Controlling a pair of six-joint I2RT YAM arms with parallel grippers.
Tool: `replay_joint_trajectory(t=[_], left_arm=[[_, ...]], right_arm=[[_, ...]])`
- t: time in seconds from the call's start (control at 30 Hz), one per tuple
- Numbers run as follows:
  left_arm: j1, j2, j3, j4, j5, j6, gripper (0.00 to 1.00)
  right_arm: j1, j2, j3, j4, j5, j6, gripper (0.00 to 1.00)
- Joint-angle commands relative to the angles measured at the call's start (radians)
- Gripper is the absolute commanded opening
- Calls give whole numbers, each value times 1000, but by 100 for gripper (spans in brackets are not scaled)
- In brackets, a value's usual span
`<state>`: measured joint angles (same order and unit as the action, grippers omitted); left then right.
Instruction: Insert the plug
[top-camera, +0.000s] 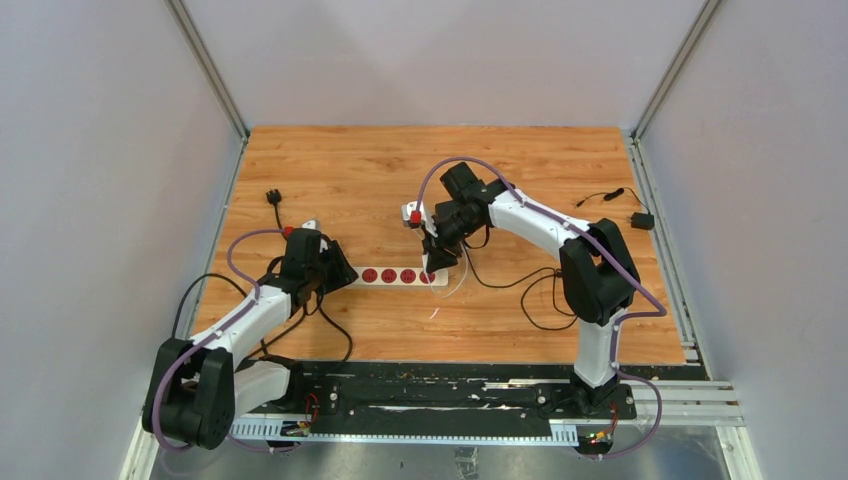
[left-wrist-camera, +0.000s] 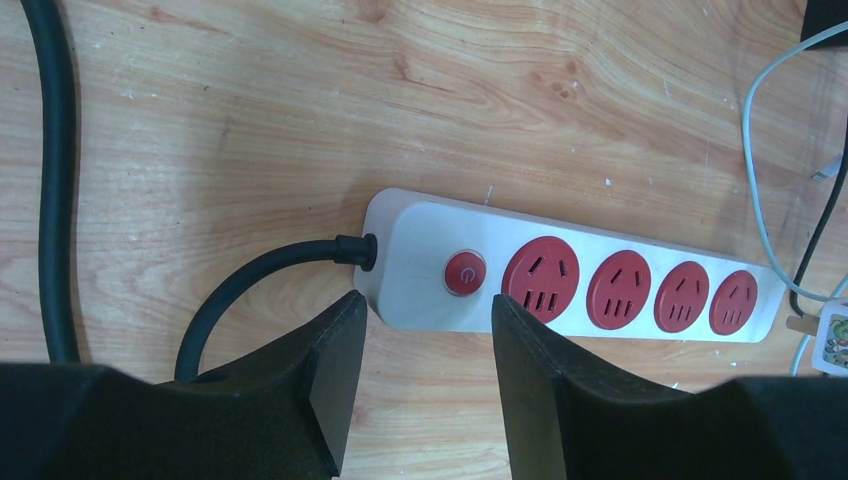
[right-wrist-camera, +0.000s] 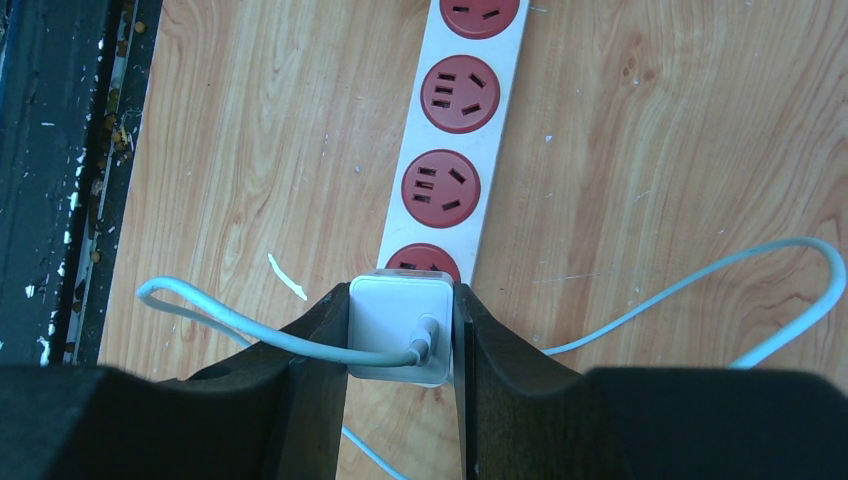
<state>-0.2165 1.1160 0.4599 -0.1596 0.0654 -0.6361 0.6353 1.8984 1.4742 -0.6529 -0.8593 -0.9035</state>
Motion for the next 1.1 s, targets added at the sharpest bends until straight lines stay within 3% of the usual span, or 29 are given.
replay_joint_trajectory(t=[0.0,0.77,1.07], left_arm=[[8,-10,2,-6,-12,4,53],[8,78,-1,46,-10,9,40],[9,70,-6,36,-15,8,40]], right_arm=[[14,15,-19,1,8,12,0],[47,17,-75,95,17,52,0],[50,0,-127,173,64,91,0]])
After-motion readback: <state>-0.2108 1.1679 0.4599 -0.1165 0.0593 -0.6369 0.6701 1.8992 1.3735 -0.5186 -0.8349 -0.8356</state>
